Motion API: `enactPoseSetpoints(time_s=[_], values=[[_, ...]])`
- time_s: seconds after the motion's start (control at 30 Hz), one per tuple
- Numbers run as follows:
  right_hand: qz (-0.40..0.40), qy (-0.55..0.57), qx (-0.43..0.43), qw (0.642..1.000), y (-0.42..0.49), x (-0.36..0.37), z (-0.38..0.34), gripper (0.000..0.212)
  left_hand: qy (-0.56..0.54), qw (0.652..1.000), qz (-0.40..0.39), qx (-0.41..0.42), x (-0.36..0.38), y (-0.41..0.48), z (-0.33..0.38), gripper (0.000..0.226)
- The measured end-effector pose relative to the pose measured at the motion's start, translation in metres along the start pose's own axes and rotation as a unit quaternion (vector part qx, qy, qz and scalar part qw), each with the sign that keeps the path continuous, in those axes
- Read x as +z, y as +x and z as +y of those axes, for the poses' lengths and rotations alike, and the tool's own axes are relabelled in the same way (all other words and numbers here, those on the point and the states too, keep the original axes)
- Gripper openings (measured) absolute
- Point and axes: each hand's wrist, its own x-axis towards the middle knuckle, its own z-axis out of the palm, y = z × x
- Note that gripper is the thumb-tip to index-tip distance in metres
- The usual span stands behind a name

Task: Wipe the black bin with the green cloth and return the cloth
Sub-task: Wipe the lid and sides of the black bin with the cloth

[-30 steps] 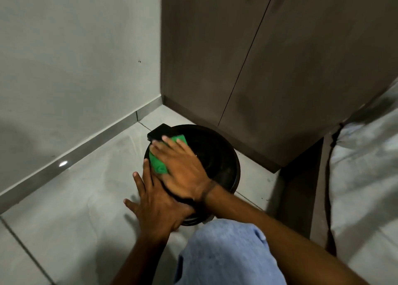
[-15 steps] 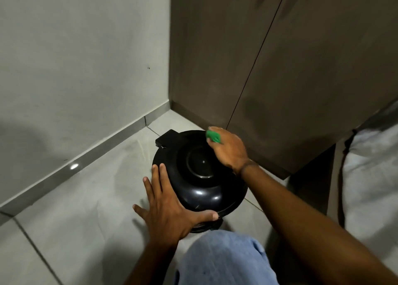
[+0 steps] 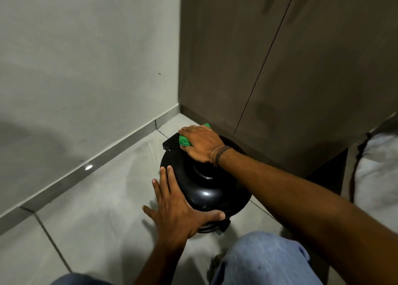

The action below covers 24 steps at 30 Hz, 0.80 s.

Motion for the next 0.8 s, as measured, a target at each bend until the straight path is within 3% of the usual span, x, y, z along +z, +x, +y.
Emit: enactPoseSetpoints(time_s=[0.2,0.3,0.4,0.5,0.6,0.7,0.8], values=[[0.068,0.082,-0.092,0.99,-0.071,0.017,-0.015,0.069,0.016,0.998,0.039,-0.043,0.01,-0.003,0.008,0.187],[0.092,0.144,-0.138,0.976,-0.144,0.03,-0.022,0.068,0.022,0.991,0.102,-0.079,0.028,-0.015,0.018,0.166],[0.104,0.193,-0.106,0.97,-0.191,0.035,-0.01,0.065,-0.004,0.977,0.14,-0.159,0.046,-0.034,0.047,0.149],[0.094,0.233,-0.055,0.966,-0.198,0.032,0.006,0.061,-0.013,0.977,0.086,-0.195,0.046,-0.044,0.063,0.17],[0.09,0.248,-0.064,0.962,-0.195,0.033,0.017,0.06,0.032,0.995,0.028,-0.094,0.011,-0.029,0.032,0.195],[0.089,0.267,-0.071,0.957,-0.194,0.038,0.026,0.059,0.112,0.993,-0.027,0.002,-0.054,0.025,0.011,0.197],[0.097,0.283,-0.077,0.951,-0.188,0.033,0.036,0.056,0.203,0.971,-0.088,0.093,-0.098,0.084,0.004,0.196]])
